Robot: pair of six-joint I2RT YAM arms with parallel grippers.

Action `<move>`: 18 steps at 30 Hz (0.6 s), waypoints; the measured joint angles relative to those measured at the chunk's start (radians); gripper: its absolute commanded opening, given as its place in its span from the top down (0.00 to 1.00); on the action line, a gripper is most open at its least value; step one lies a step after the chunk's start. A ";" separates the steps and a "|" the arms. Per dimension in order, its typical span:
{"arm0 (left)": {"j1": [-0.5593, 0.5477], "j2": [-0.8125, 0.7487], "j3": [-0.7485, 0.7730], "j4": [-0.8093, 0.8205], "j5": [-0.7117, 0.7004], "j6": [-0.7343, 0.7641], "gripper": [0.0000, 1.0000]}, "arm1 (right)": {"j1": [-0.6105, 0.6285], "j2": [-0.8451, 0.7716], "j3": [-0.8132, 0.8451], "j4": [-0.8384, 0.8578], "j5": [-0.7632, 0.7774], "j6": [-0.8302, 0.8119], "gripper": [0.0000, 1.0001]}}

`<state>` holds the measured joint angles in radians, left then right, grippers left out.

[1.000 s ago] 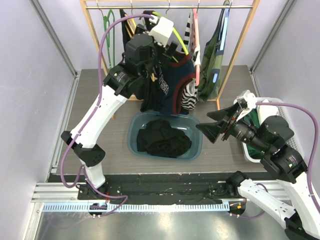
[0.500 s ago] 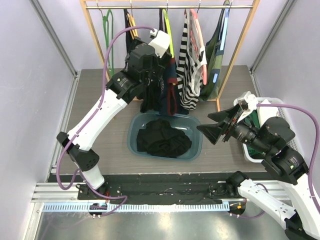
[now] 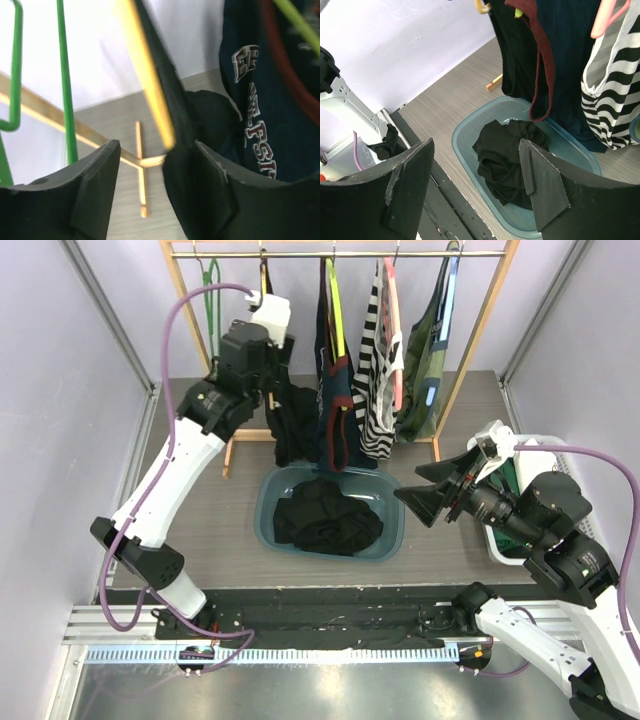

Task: Remove the tank top from the hanger
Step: Pick up the hanger from the clothesline.

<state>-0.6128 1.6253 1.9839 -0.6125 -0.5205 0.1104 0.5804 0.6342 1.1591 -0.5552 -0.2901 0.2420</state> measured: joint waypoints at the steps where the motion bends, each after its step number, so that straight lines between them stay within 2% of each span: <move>1: 0.021 0.000 0.000 -0.008 0.018 -0.024 0.39 | 0.000 0.003 0.005 0.000 0.000 0.000 0.25; 4: 0.072 0.000 0.000 -0.044 0.075 -0.098 0.44 | 0.000 0.015 0.017 0.000 0.000 0.000 0.25; 7: 0.078 0.000 0.002 -0.061 0.113 -0.138 0.55 | 0.000 0.023 0.026 -0.001 0.000 0.000 0.25; 10: 0.072 0.000 0.003 -0.068 0.142 -0.165 0.79 | 0.000 0.026 0.031 -0.001 0.000 0.000 0.27; 11: 0.071 0.000 0.004 -0.069 0.151 -0.167 0.93 | 0.000 0.027 0.032 -0.001 0.000 0.000 0.27; 12: 0.070 0.000 0.004 -0.072 0.159 -0.173 1.00 | 0.000 0.027 0.032 0.000 0.000 0.000 0.28; 18: 0.072 0.002 0.014 -0.083 0.177 -0.176 1.00 | 0.000 0.028 0.034 -0.004 0.000 0.003 0.29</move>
<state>-0.5407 1.6272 1.9980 -0.6956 -0.3435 -0.0658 0.5804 0.6621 1.1927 -0.5591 -0.2897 0.2451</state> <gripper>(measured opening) 0.103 0.716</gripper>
